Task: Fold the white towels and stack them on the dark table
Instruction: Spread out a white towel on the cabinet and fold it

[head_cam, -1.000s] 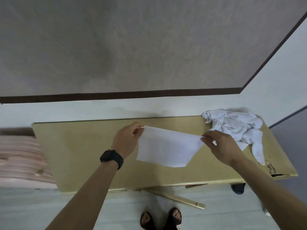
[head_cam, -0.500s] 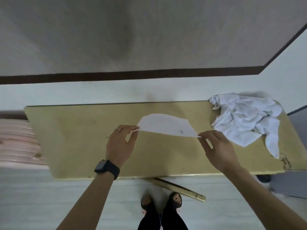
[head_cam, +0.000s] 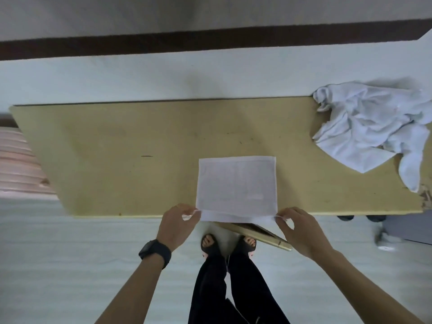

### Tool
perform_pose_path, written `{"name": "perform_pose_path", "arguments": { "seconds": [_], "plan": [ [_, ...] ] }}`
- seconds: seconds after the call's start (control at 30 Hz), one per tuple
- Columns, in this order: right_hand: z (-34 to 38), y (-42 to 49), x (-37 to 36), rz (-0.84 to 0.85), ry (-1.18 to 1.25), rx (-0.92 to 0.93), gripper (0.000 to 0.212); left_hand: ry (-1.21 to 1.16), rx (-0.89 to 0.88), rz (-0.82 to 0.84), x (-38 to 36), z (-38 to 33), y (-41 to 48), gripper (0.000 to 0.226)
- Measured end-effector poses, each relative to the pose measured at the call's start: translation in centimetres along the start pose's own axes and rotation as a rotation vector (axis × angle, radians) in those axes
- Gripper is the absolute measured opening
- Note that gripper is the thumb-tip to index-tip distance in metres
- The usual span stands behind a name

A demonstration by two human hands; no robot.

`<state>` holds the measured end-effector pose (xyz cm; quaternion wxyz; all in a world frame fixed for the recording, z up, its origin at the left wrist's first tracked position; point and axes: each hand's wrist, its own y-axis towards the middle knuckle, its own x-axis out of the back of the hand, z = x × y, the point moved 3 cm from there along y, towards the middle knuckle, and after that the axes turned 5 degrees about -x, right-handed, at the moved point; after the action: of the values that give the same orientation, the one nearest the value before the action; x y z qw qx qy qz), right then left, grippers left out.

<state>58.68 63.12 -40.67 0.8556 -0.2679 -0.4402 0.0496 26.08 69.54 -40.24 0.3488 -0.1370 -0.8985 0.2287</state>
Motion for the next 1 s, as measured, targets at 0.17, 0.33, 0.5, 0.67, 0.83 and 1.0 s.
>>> {"name": "perform_pose_path", "arguments": {
  "seconds": [0.17, 0.33, 0.5, 0.67, 0.83, 1.0],
  "plan": [
    [2.3, 4.8, 3.1, -0.140, 0.356, -0.192, 0.003, -0.240, 0.080, -0.080, 1.2, -2.3, 4.9, 0.015],
    [3.6, 10.6, 3.7, -0.291, 0.504, -0.271, 0.011, -0.270, 0.069, -0.207, 1.2, -3.3, 10.4, 0.012],
    [3.5, 13.9, 2.8, -0.315, 0.510, -0.283, 0.012, -0.215, 0.061, -0.250, 0.4, -2.6, 13.1, 0.020],
    [3.5, 14.8, 2.5, -0.325, 0.443, -0.264, 0.014, -0.117, 0.061, -0.258, -0.1, -2.6, 13.6, 0.021],
    [3.4, 14.7, 2.0, -0.350, 0.362, -0.256, 0.014, -0.041, 0.032, -0.286, -0.4, -2.8, 13.5, 0.018],
    [3.3, 14.6, 1.4, -0.374, 0.350, -0.214, 0.012, 0.045, 0.005, -0.322, -0.8, -2.4, 13.9, 0.014]
  ]
}}
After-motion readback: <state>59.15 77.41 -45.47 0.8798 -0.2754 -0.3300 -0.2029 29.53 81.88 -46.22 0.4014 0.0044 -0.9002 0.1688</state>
